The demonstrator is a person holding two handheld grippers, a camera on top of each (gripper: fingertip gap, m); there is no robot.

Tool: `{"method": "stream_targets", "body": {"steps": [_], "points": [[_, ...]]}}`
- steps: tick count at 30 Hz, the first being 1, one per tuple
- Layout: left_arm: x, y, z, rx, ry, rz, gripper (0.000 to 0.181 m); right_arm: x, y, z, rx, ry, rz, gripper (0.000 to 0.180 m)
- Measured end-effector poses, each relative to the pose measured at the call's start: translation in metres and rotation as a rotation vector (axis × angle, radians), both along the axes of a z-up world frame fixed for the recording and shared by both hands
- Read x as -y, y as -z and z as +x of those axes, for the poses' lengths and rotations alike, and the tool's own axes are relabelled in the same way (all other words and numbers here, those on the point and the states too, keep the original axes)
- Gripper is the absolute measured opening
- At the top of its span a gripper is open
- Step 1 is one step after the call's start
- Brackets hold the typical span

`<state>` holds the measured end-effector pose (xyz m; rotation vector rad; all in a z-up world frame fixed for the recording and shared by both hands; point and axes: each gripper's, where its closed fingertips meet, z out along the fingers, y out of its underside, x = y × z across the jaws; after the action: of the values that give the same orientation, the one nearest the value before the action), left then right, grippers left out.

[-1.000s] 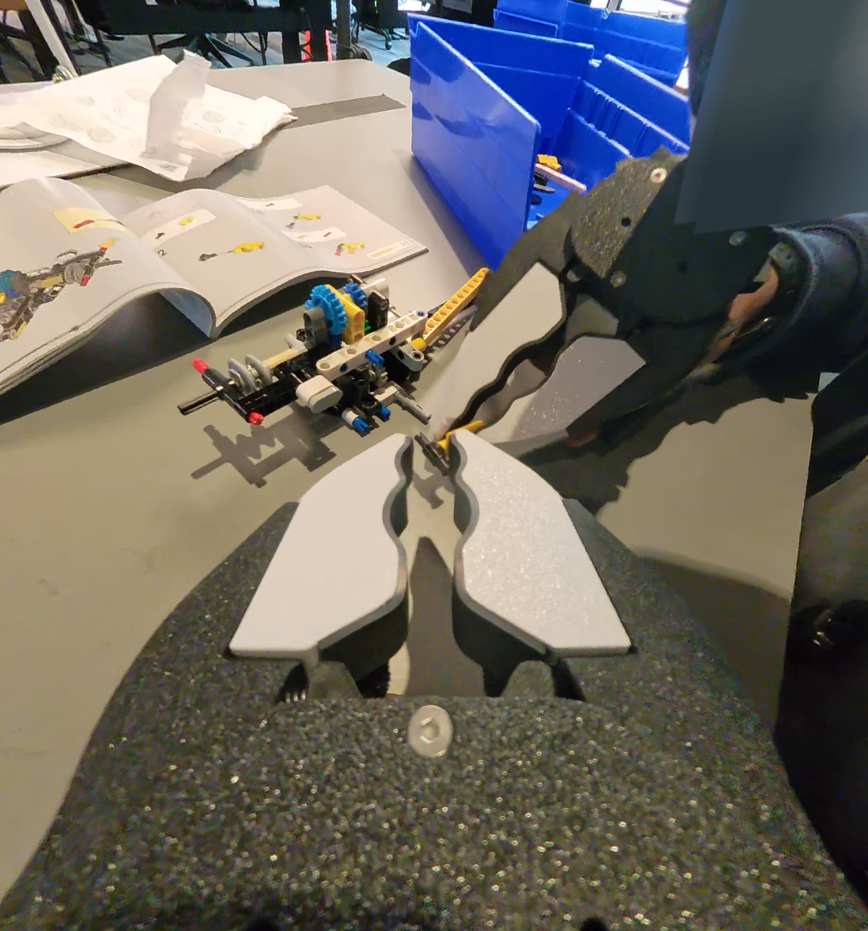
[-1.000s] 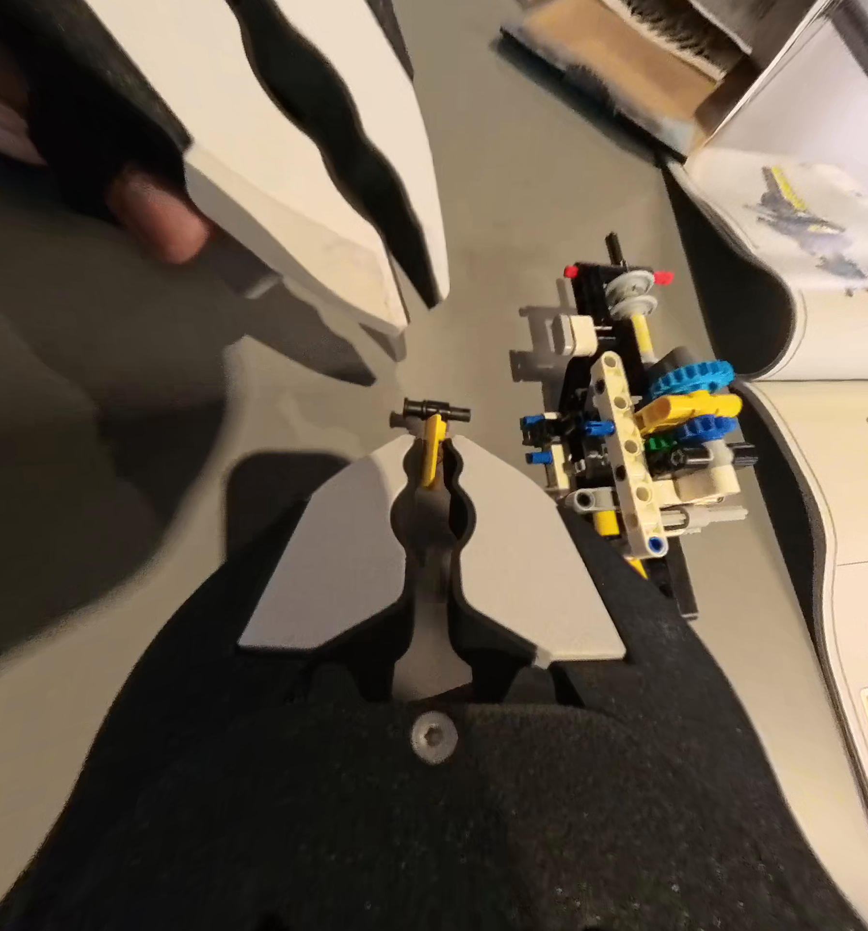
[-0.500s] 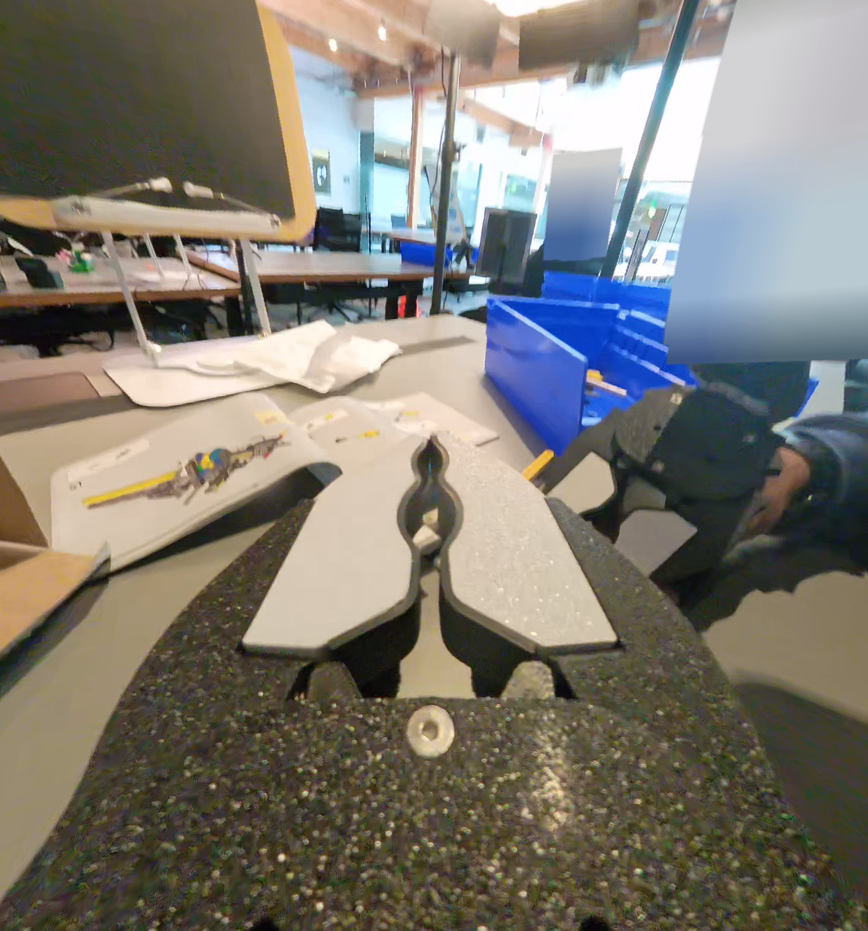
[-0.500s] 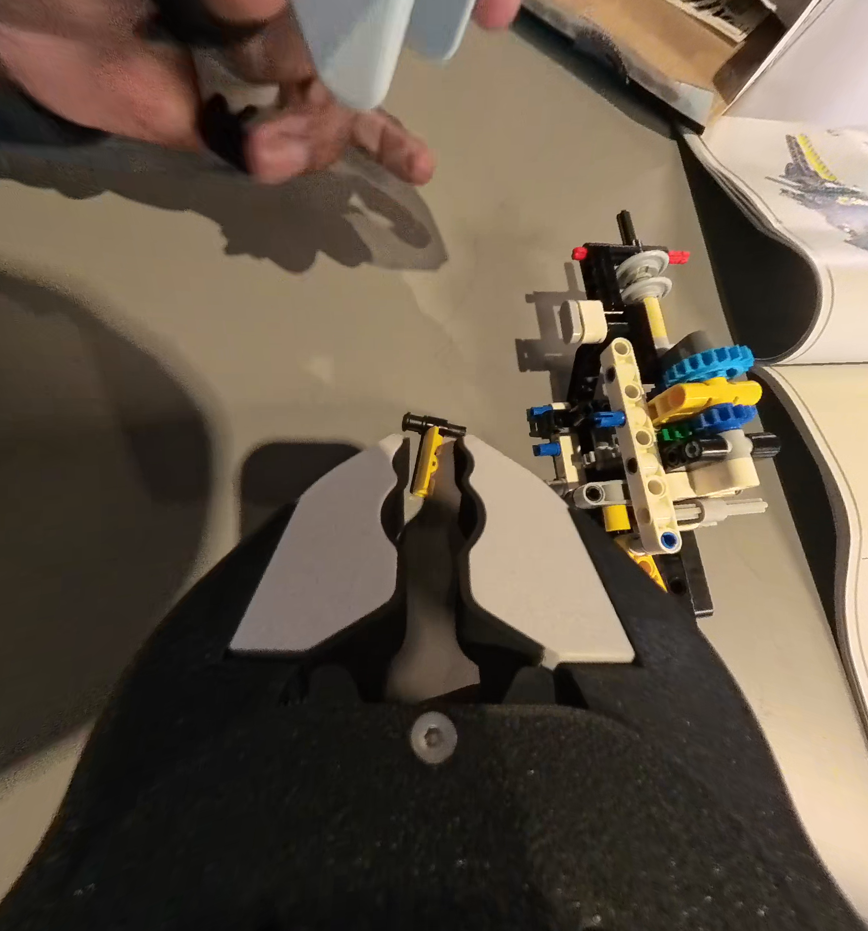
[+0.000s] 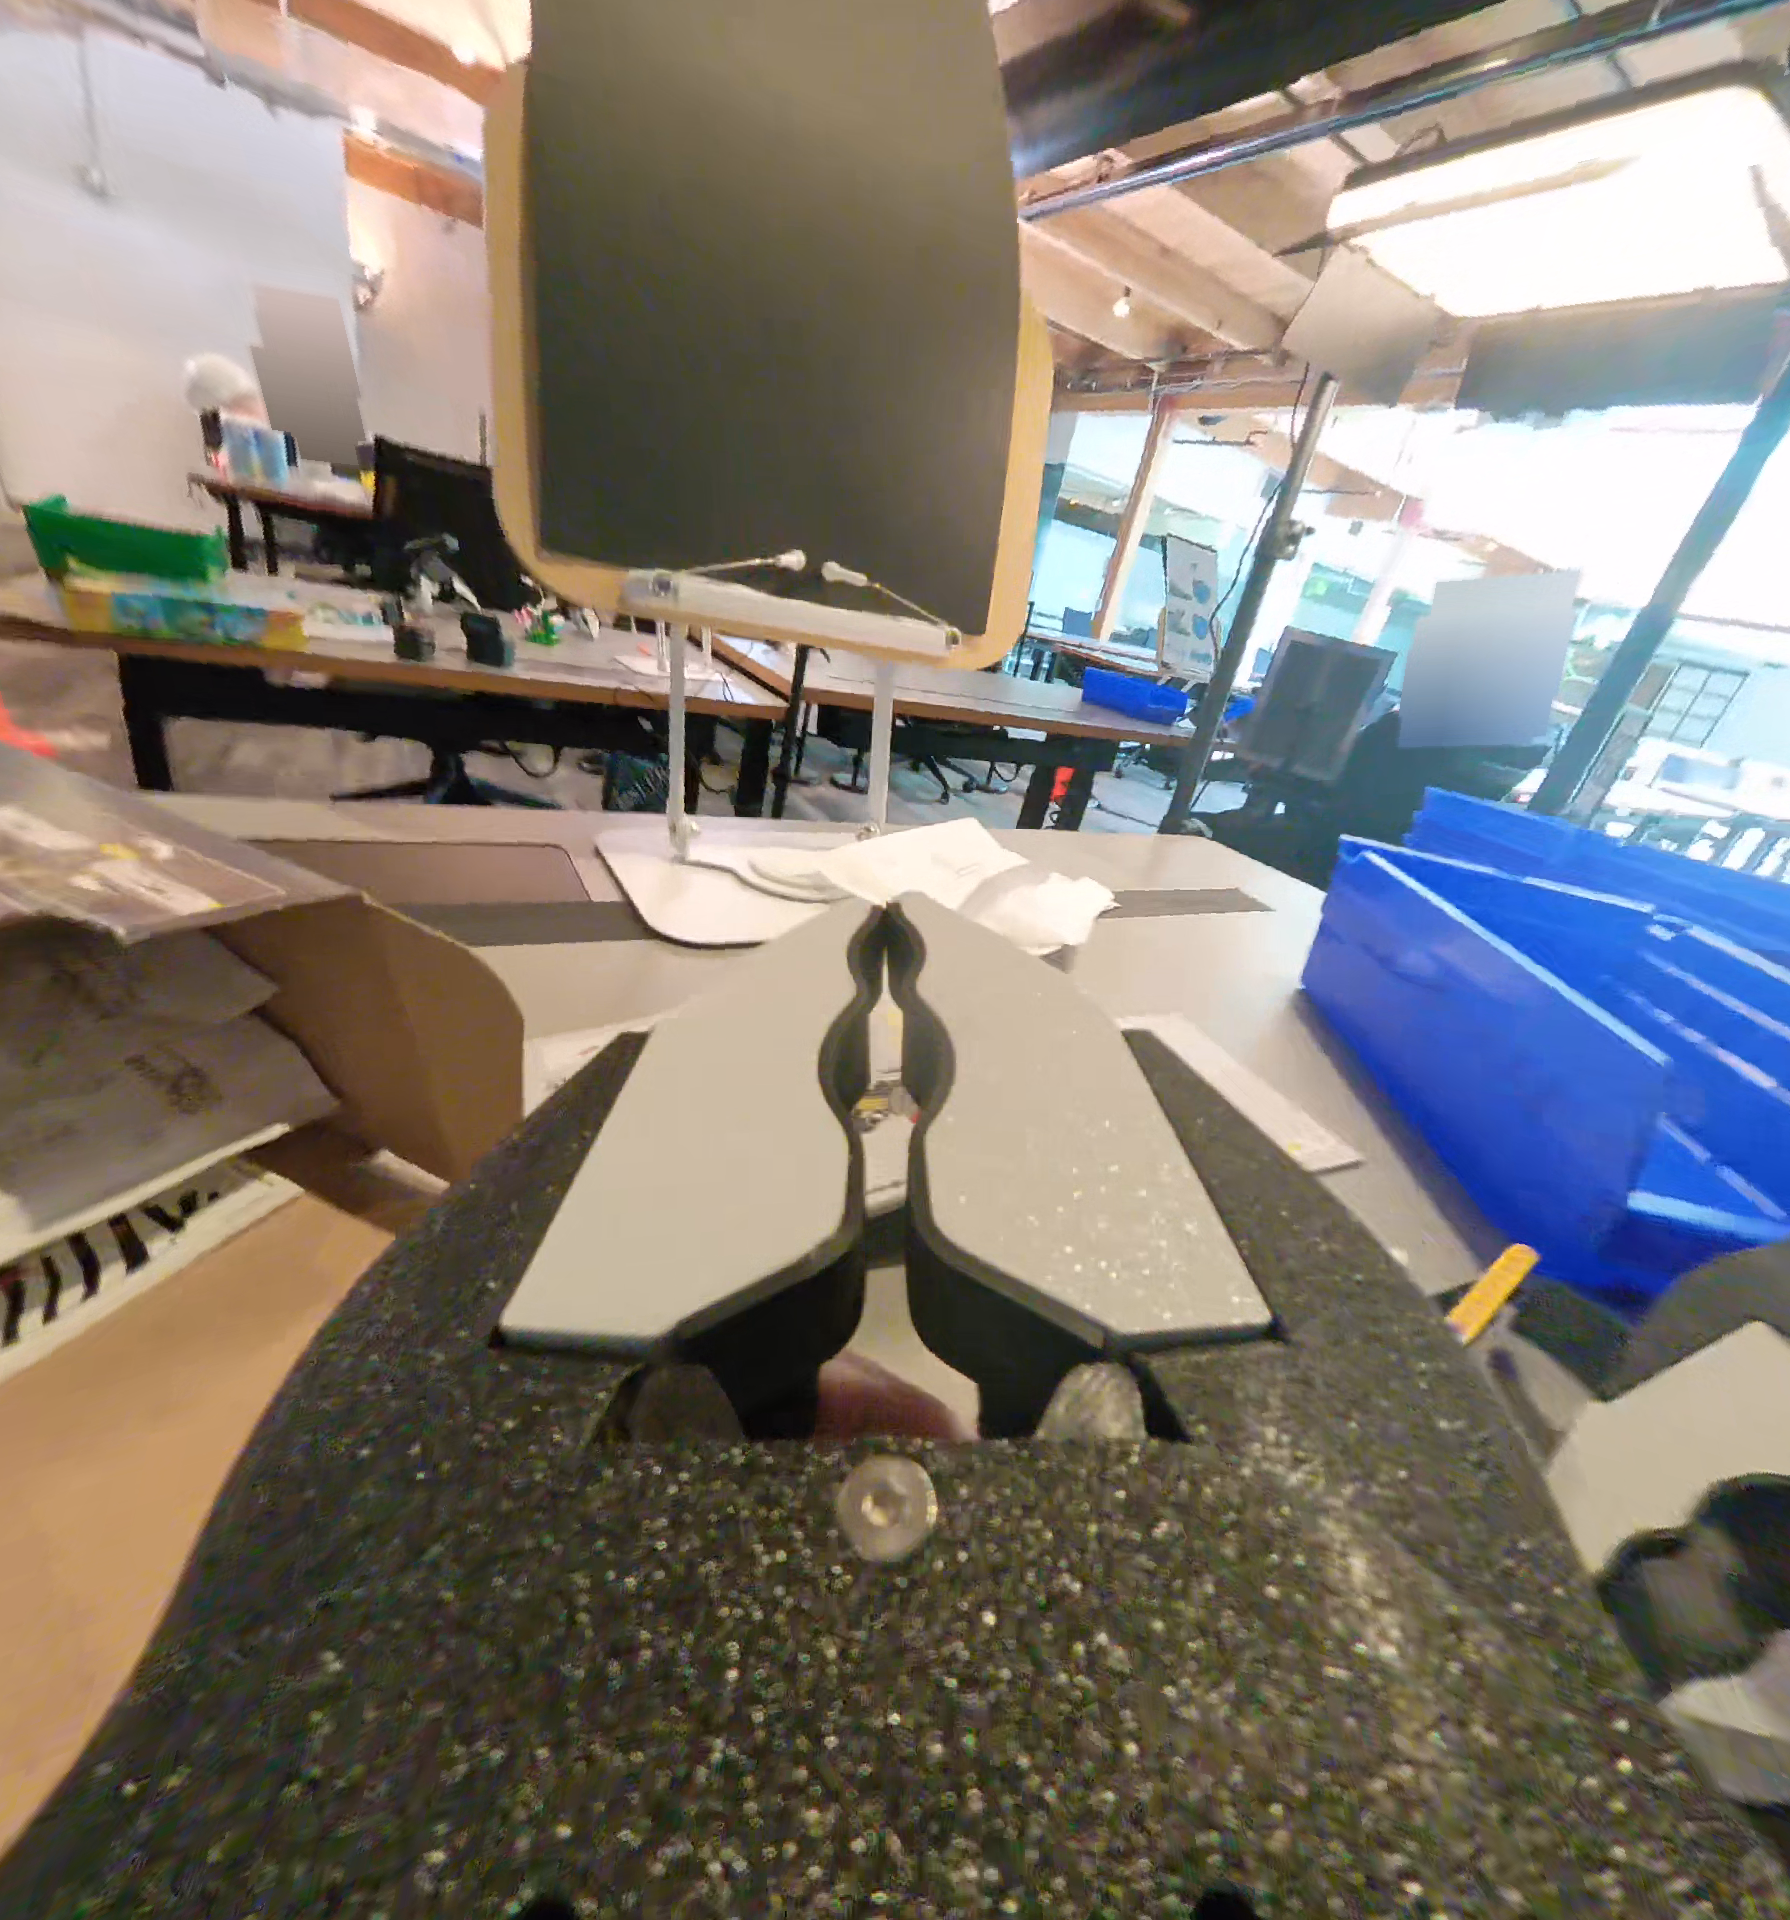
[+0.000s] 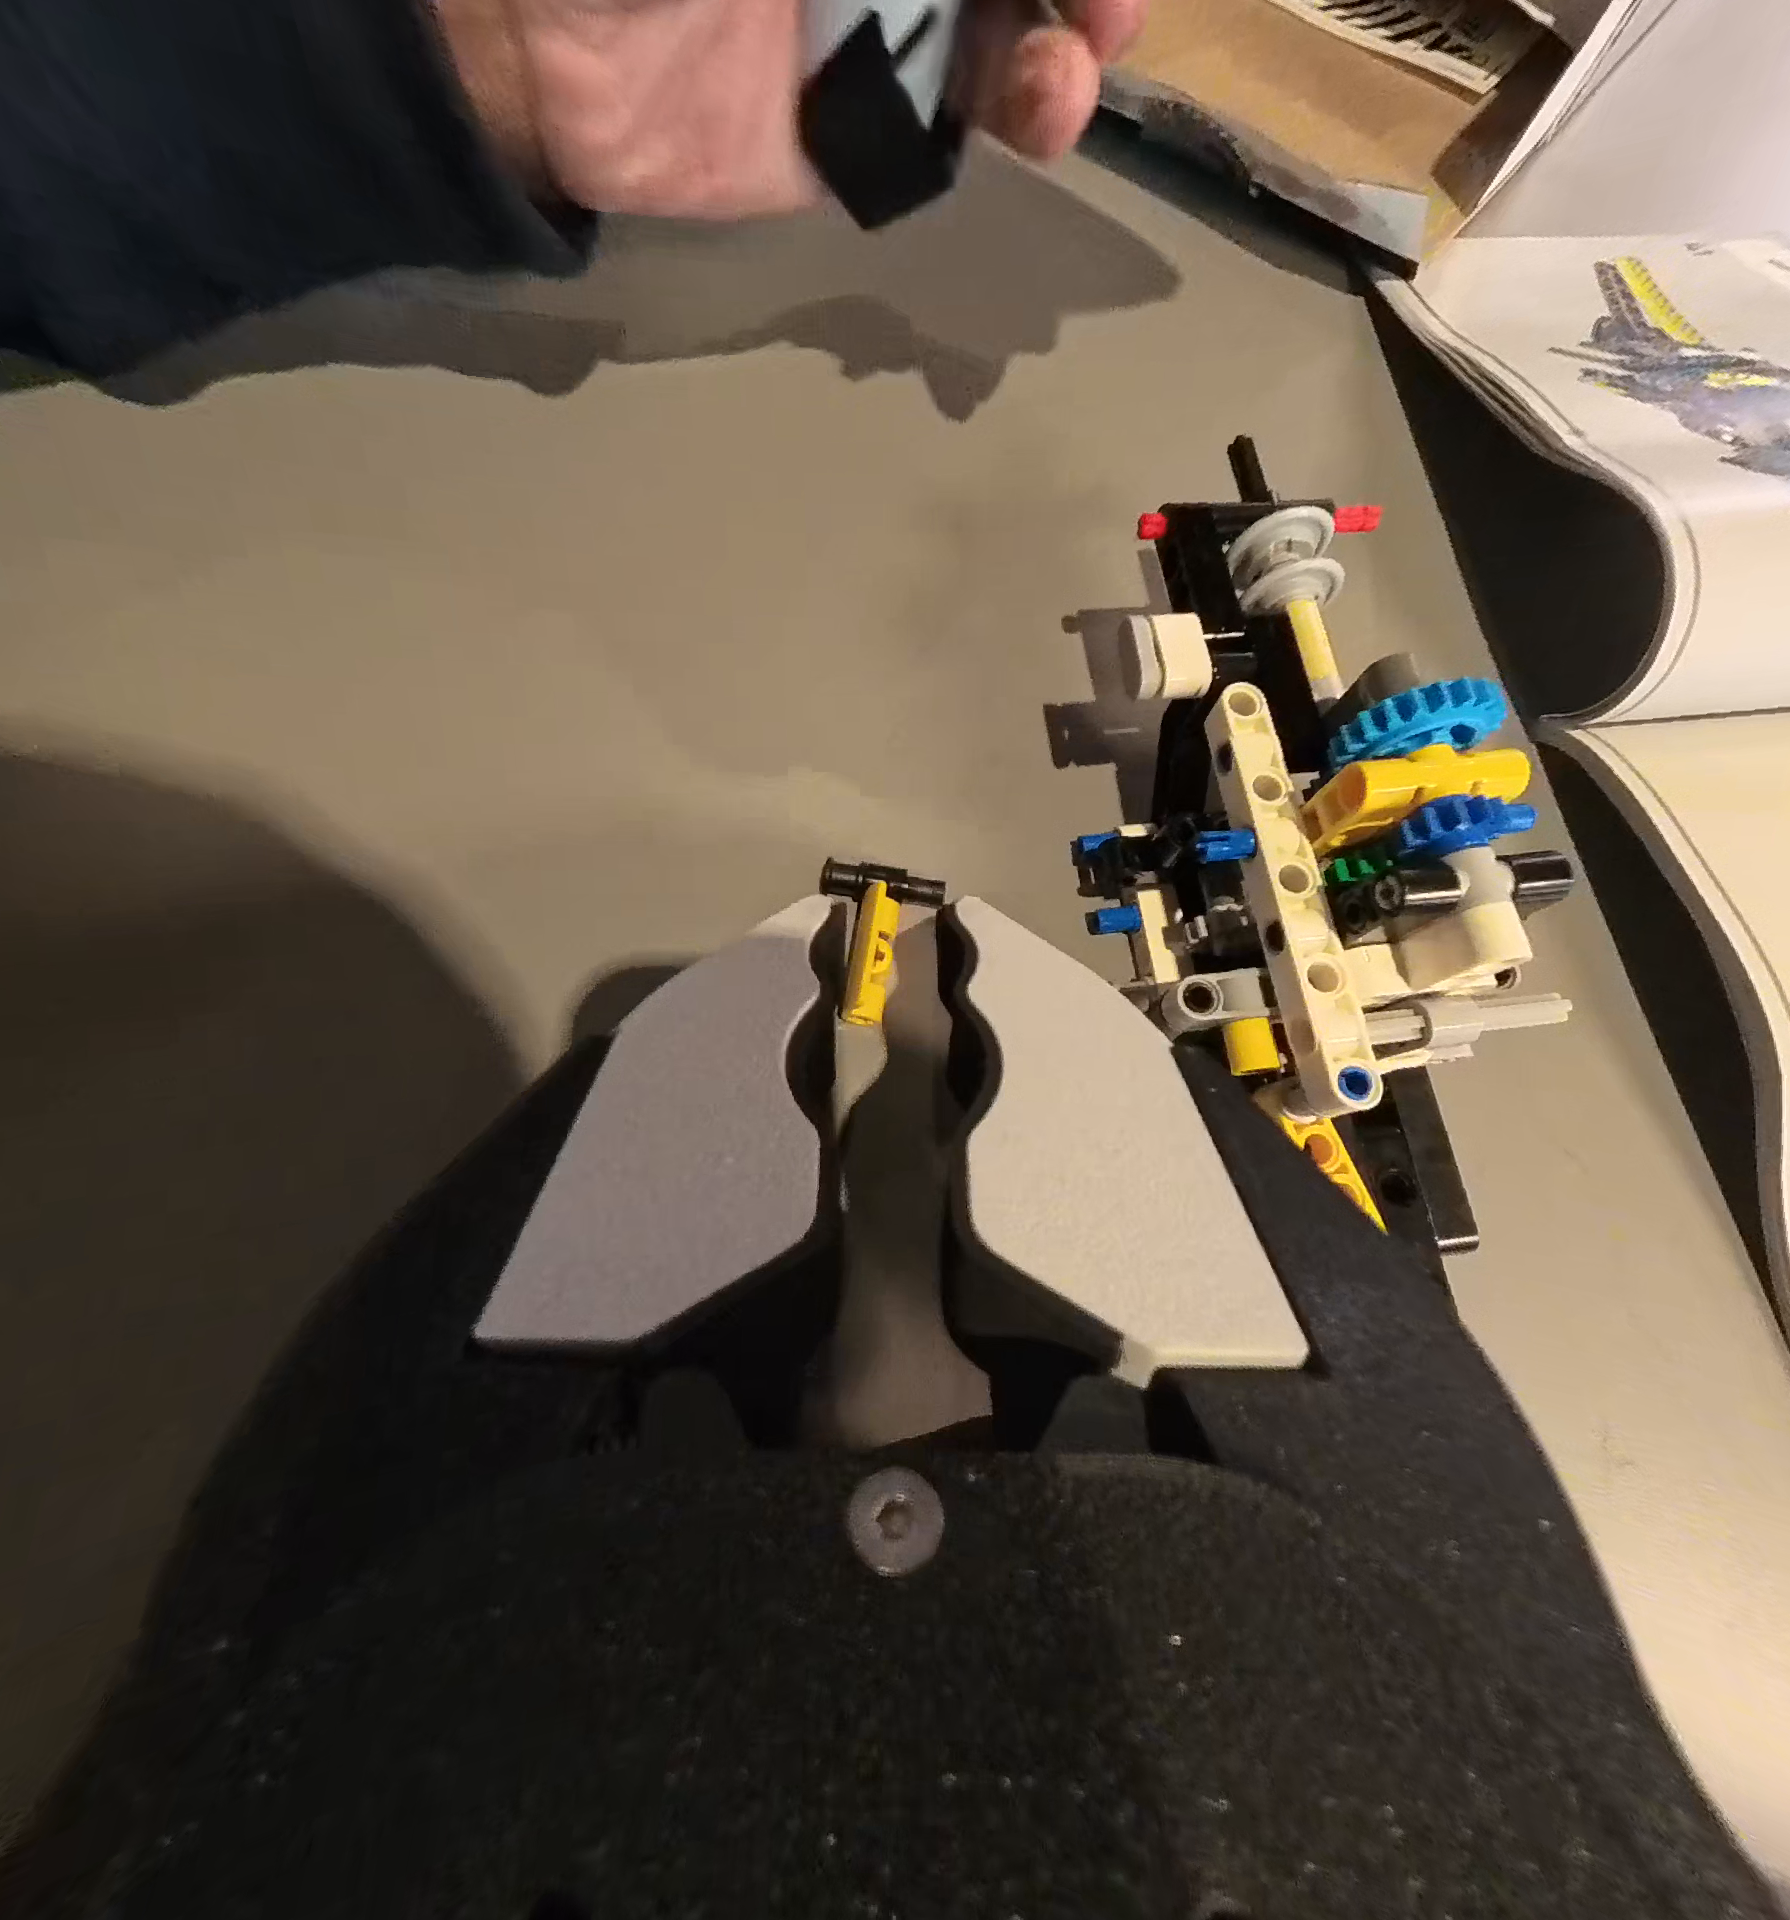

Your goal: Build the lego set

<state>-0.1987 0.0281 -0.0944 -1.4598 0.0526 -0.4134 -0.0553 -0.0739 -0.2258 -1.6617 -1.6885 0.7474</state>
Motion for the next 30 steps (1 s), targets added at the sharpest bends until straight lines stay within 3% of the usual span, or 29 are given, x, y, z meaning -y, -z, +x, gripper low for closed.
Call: {"method": "stream_targets", "body": {"steps": [1,8,12,16,30], "points": [[-0.003,0.004,0.001,-0.026,0.002,0.012,0.0,0.0,0.0,0.0,0.0,0.0,-0.005,0.016],[-0.003,0.018,0.014,-0.192,0.077,0.079,0.0,0.001,0.0,0.0,-0.005,-0.01,-0.05,0.017],[-0.003,0.019,0.008,-0.191,0.053,0.056,0.002,0.001,0.0,0.0,-0.007,-0.014,-0.059,0.016],[-0.002,0.021,-0.004,-0.148,0.029,0.015,0.016,0.002,0.0,0.0,-0.005,-0.016,-0.052,0.016],[-0.006,0.042,-0.001,-0.233,0.013,-0.094,0.013,0.001,0.0,0.001,-0.004,-0.017,-0.055,0.016]]}}
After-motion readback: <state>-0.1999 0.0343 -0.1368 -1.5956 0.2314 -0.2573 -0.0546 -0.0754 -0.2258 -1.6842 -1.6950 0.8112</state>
